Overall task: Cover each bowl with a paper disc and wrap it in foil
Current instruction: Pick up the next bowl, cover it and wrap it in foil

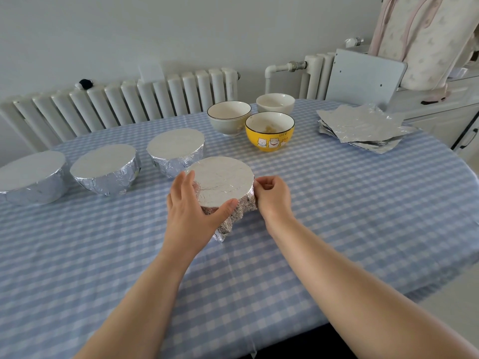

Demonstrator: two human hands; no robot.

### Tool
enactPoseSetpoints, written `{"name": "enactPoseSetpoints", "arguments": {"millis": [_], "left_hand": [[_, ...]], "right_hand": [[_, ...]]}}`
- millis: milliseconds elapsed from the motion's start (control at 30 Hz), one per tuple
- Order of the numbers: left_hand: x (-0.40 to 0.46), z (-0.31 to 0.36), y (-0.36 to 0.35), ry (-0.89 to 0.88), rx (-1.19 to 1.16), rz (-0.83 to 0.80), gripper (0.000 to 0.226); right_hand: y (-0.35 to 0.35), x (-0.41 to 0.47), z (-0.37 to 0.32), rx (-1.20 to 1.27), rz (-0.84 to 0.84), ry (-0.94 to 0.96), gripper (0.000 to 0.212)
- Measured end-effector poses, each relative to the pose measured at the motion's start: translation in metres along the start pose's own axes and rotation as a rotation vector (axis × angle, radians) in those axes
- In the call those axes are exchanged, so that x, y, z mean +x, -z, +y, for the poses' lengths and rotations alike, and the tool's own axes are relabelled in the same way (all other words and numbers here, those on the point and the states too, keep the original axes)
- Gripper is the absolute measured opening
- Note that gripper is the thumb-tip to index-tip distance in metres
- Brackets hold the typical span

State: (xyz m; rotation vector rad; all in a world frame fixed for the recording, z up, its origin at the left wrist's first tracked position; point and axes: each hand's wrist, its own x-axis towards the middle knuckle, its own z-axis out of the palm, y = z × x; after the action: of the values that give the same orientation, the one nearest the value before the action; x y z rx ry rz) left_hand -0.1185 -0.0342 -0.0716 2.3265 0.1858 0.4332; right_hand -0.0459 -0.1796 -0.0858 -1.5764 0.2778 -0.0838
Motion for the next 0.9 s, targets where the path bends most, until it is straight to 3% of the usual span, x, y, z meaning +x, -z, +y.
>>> {"name": "enactPoseSetpoints", "arguments": {"millis": [300,467,667,900], "left_hand": [[-0.001,0.0,0.0,0.006,0.002,-0.004,0.121],[0.0,0.001,0.0,0.012,0.012,-0.015,0.122],[0.0,0.001,0.0,0.009,0.028,-0.013,0.116],[0.002,-0.005,-0.003,0.015,0.022,-0.006,0.123]], "right_hand": [[0.005,-0.01,-0.001,-0.018,0.026,-0.007,0.009],[0.009,-0.027,-0.006,-0.082,-0.035,0.037,0.034],[0.009,-0.043,-0.008,0.029,-0.09,-0.024,0.045],[0.01,-0.034,-0.003,0.319,-0.171,-0.23,0.032]]}}
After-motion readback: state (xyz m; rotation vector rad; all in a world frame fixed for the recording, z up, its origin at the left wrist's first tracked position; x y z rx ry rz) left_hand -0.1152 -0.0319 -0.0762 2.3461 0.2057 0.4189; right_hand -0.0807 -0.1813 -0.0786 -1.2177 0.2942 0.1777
